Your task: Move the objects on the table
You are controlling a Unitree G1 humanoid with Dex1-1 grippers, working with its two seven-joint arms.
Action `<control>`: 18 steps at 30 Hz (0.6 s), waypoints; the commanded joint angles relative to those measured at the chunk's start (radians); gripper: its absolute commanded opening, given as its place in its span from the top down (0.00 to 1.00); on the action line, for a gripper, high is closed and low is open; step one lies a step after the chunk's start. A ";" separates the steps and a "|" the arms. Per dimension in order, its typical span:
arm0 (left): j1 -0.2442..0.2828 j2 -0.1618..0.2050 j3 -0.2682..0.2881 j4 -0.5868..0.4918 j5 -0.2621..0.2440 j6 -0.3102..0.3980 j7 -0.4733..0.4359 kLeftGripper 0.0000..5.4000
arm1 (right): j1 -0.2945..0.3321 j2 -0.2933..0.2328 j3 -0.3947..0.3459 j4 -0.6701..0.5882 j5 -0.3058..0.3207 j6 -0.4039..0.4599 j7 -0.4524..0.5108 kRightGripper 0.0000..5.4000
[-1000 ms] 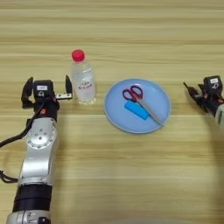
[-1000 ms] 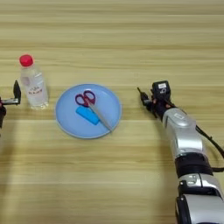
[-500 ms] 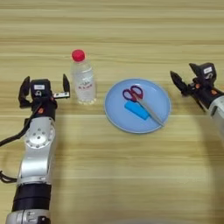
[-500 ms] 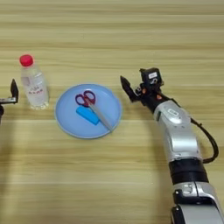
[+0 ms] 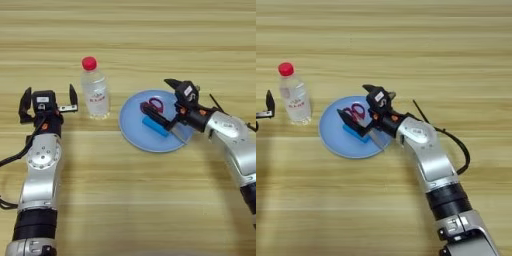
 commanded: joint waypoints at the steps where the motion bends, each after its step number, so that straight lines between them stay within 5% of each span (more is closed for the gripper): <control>1: -0.003 0.002 -0.003 0.000 0.007 0.000 0.007 0.00 | -0.114 0.034 0.044 0.103 -0.042 -0.033 0.022 0.01; 9: 0.003 -0.006 -0.012 -0.014 0.011 0.005 0.016 0.00 | -0.252 0.111 0.114 0.353 -0.112 -0.119 0.068 0.01; 18: 0.005 -0.012 -0.020 -0.018 0.014 0.009 0.025 0.00 | -0.363 0.192 0.113 0.545 -0.139 -0.204 0.077 0.01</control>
